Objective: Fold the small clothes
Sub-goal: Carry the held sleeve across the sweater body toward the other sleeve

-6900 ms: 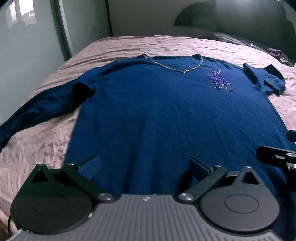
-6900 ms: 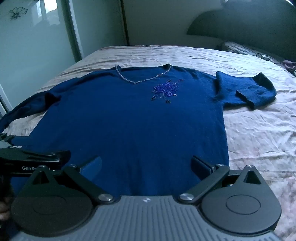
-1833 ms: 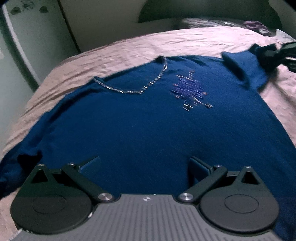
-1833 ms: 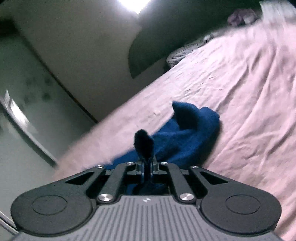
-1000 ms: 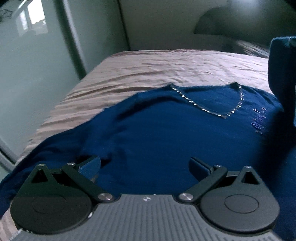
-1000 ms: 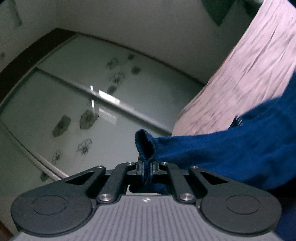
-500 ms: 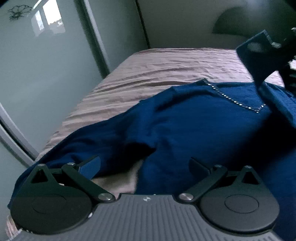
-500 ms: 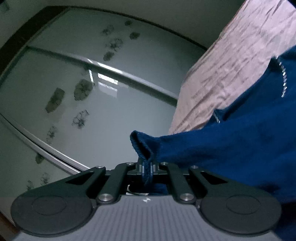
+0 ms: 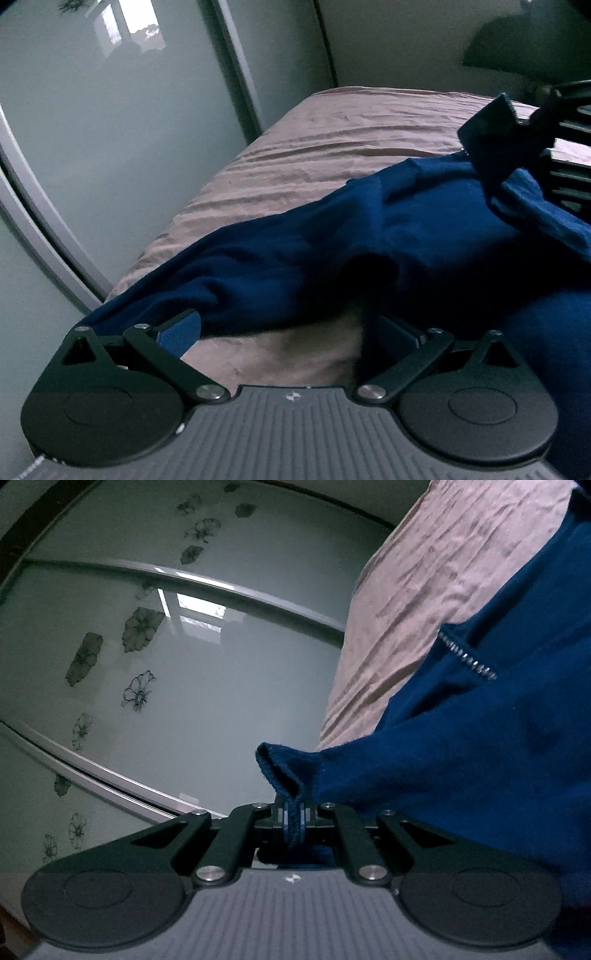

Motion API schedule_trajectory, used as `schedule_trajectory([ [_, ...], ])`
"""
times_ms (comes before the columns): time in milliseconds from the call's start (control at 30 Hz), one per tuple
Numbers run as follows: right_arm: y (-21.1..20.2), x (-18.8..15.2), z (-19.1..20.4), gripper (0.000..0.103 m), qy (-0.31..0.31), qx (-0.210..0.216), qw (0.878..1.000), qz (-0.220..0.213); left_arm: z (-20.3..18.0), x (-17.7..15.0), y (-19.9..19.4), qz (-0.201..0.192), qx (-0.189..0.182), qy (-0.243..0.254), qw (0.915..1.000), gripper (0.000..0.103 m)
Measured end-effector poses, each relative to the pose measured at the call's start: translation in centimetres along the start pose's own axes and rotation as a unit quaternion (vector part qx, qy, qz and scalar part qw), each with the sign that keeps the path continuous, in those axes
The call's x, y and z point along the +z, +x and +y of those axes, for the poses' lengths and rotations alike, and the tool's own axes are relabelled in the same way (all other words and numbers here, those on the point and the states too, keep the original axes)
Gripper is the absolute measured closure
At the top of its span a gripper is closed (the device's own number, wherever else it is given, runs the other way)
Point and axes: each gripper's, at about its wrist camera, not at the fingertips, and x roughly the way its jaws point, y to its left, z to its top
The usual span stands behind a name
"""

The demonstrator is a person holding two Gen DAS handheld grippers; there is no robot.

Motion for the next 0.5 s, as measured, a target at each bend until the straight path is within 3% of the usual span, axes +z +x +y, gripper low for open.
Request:
schedule_trajectory([
  [300, 3.6, -0.5, -0.8, 0.095, 0.004, -0.033, 0.999, 0.021, 1.7, -0.8, 0.4, 0.012, 0.008, -0.014, 0.9998, 0.000],
  [500, 5.4, -0.8, -1.2, 0.092, -0.011, -0.085, 0.996, 0.040, 2.7, -1.4, 0.7, 0.021, 0.014, -0.024, 0.9994, 0.000],
])
